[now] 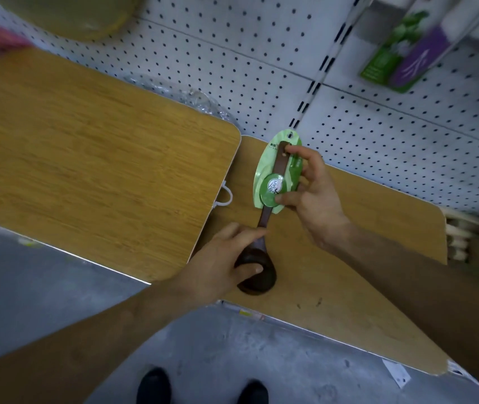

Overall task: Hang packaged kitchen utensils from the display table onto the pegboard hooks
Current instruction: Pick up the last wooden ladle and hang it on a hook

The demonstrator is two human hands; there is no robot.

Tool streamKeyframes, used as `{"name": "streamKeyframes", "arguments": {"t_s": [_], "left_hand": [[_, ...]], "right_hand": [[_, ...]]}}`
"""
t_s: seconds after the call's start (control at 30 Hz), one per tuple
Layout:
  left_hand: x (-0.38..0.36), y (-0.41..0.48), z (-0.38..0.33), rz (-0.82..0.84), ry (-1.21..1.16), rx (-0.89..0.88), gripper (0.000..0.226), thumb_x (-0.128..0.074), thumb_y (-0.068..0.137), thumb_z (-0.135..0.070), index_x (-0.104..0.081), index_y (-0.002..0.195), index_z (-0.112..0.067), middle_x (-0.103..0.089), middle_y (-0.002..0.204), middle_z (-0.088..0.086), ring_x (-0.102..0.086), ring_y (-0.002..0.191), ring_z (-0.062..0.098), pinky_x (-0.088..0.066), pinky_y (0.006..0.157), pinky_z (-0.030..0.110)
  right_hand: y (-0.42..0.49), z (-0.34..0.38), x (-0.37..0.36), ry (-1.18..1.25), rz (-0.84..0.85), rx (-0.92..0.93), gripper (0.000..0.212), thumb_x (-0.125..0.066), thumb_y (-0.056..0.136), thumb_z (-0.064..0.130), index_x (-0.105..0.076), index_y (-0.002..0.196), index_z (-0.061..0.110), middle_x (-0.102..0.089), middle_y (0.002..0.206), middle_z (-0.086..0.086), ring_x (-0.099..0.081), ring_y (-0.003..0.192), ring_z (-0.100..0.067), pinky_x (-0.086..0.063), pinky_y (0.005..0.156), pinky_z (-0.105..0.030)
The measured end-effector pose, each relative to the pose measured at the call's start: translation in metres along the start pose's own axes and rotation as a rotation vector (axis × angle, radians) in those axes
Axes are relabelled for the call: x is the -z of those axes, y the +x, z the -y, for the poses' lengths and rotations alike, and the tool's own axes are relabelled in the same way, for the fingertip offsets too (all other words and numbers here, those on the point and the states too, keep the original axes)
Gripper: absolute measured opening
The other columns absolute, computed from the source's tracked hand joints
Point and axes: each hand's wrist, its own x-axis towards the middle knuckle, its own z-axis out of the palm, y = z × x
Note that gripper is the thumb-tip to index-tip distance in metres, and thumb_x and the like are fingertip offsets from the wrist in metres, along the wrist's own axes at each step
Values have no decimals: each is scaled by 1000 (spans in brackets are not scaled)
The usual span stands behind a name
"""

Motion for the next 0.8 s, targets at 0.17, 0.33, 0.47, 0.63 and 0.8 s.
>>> {"name": "streamKeyframes", "arguments": {"t_s": [0.17,0.33,0.47,0.63,0.8], "left_hand": [[21,-15,-42,19,36,-148,80,-76,94,-9,-42,158,-43,-49,126,-20,-54,115,-1,-43,96,11],[37,-37,-112,45,51,-268,82,-78,92,-5,-44,153,-49,-56,134,-17,-59,118,3,-50,103,27],[36,-59,-181,115,81,-337,86,-78,94,-10,-37,153,-57,-51,135,-32,-57,119,-3,-52,104,32],[6,-95,-267,189,63,-389,97,-77,93,-5,-33,147,-71,-53,121,-36,-58,112,-2,-51,98,22],[-40,-114,-352,262,116,-481,94,-76,92,-6,-33,151,-65,-55,114,-30,-61,101,5,-53,86,22]], "right_hand": [[-56,55,14,23,-33,92,87,-68,71,-32,-60,135,27,-69,123,3,-76,99,-23,-63,72,-35],[-121,123,39,-56,-110,174,85,-74,70,-24,-57,136,26,-70,119,15,-73,99,-11,-62,72,-32],[-186,174,73,-75,-191,206,83,-76,71,-20,-57,132,34,-71,115,21,-73,103,-8,-62,74,-30],[-282,215,121,-88,-322,225,85,-79,72,-20,-53,133,34,-67,125,8,-72,109,-12,-62,76,-31],[-367,247,182,-54,-406,279,88,-77,75,-25,-54,133,37,-62,134,0,-71,115,-22,-63,78,-33]]}}
